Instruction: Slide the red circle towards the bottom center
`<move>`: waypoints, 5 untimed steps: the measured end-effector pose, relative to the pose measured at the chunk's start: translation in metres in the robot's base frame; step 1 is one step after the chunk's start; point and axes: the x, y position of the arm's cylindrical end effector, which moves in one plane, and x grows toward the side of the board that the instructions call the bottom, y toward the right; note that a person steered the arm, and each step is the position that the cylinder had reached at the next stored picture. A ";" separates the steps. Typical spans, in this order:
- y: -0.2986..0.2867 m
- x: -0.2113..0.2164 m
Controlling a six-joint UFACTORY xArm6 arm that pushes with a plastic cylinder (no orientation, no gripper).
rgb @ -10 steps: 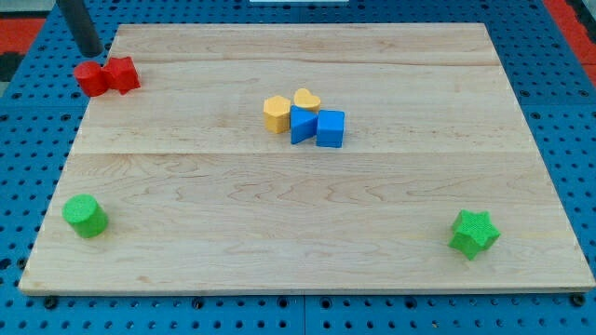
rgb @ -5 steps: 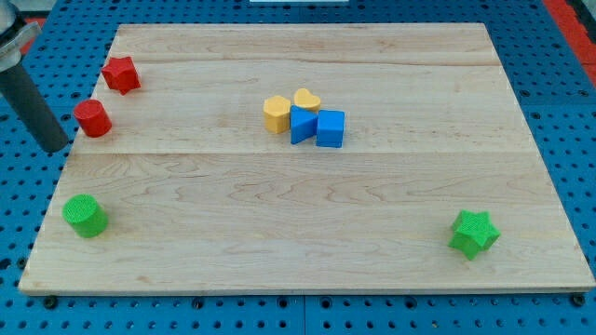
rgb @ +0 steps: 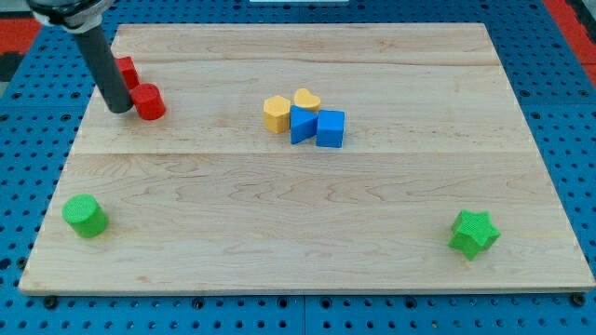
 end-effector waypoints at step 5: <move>0.200 0.110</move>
